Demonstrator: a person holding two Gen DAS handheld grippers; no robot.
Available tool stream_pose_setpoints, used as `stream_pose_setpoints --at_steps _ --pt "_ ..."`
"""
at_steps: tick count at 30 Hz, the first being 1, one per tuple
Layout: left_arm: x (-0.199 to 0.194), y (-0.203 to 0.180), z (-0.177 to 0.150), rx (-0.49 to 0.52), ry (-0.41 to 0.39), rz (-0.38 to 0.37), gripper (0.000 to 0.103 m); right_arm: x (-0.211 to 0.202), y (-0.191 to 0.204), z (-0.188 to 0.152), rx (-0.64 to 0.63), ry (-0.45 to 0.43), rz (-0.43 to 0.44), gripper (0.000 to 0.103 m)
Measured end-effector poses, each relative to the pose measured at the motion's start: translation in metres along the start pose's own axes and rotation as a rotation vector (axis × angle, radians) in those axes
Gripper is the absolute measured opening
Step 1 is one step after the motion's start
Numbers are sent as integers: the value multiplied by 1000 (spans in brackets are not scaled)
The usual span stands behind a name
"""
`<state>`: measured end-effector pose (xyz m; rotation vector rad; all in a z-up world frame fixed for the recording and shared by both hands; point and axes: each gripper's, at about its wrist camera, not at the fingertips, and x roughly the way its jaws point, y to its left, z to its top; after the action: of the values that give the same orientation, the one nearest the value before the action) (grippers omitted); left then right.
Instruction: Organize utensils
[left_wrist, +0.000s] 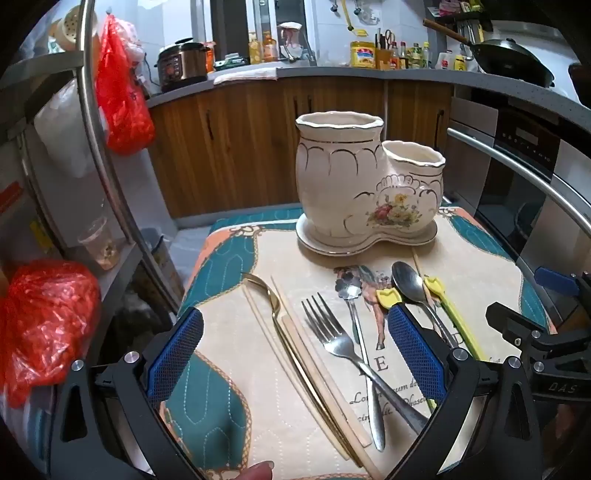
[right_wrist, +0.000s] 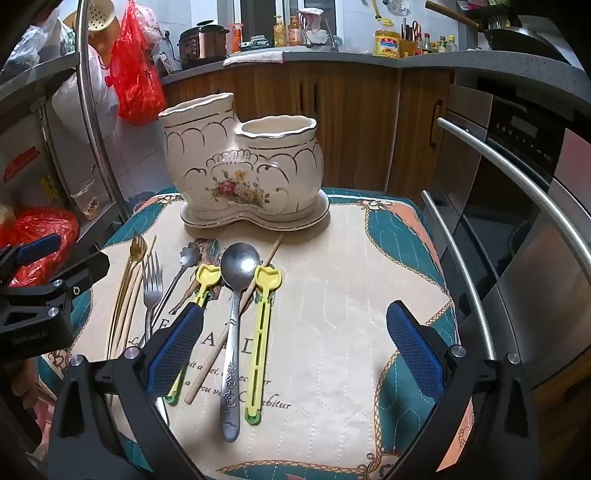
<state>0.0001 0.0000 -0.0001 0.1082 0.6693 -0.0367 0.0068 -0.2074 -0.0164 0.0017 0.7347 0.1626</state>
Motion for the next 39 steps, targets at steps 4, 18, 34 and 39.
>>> stream_pose_setpoints --at_steps 4,18,34,39 --pt "0 0 0 -5 2 -7 100 0 -1 0 0 2 0 98" --pt "4 2 -5 -6 15 -9 100 2 -1 -1 -4 4 -1 98" --pt "11 5 -3 -13 34 -10 100 6 -3 -3 1 20 3 98" --pt "10 5 -3 -14 31 -9 100 7 -2 -2 -5 19 3 98"
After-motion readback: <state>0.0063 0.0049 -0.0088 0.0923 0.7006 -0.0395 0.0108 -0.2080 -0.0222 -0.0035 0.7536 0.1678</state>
